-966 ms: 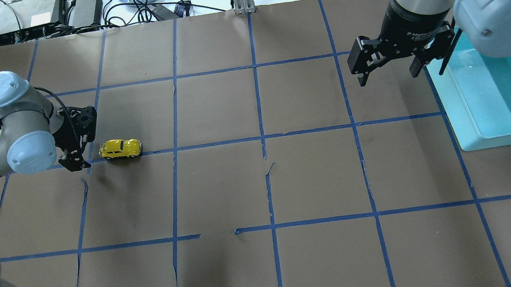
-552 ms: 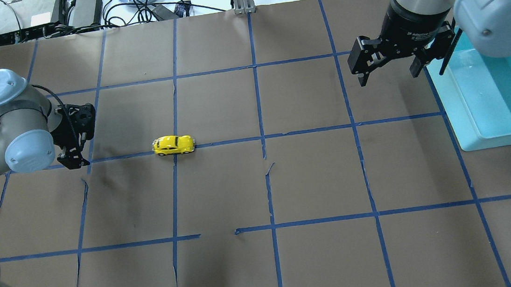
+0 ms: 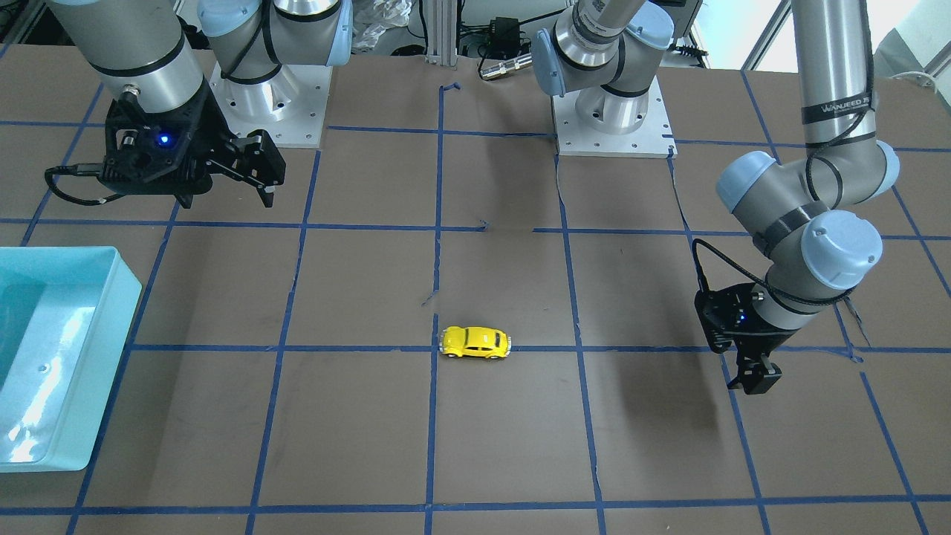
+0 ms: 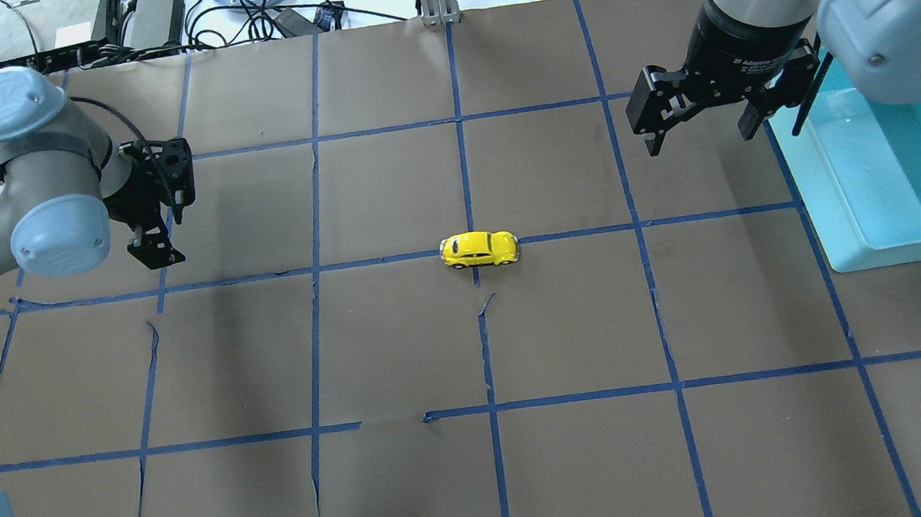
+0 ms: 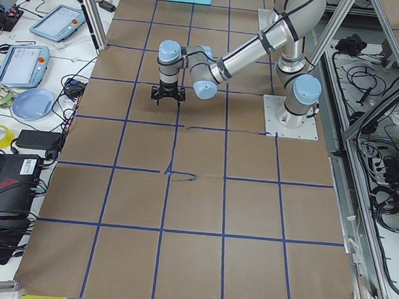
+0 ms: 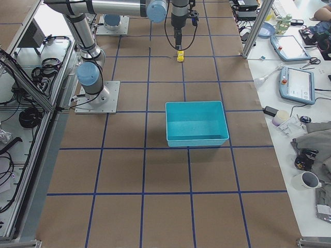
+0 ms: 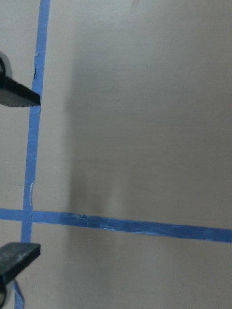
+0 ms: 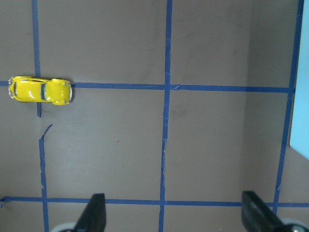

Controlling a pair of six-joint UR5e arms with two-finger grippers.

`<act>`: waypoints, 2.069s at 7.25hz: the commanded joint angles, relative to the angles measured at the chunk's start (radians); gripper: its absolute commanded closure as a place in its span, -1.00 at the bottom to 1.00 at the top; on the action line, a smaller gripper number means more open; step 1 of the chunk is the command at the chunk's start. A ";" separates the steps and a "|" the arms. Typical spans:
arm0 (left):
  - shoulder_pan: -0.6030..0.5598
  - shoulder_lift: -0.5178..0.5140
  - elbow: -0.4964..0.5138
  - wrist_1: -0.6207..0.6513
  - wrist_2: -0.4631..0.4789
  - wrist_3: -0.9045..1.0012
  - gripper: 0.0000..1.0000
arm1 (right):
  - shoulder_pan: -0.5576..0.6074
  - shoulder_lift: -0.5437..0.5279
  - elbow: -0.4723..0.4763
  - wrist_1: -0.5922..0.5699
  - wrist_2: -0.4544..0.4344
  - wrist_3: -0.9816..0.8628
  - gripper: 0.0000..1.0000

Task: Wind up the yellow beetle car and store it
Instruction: 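Release the car and raise the left gripper away from it, then move the right gripper over the yellow car while the left arm retracts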

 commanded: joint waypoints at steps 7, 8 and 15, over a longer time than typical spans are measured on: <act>-0.303 0.130 0.298 -0.366 0.020 -1.408 -1.00 | 0.014 0.044 0.012 -0.087 0.005 -0.218 -1.00; -0.306 0.159 0.298 -0.401 0.045 -1.433 -1.00 | 0.016 0.058 0.037 -0.121 0.005 -0.441 -1.00; -0.276 0.304 0.264 -0.495 0.033 -1.541 -1.00 | 0.191 0.291 0.202 -0.617 -0.006 -0.906 -1.00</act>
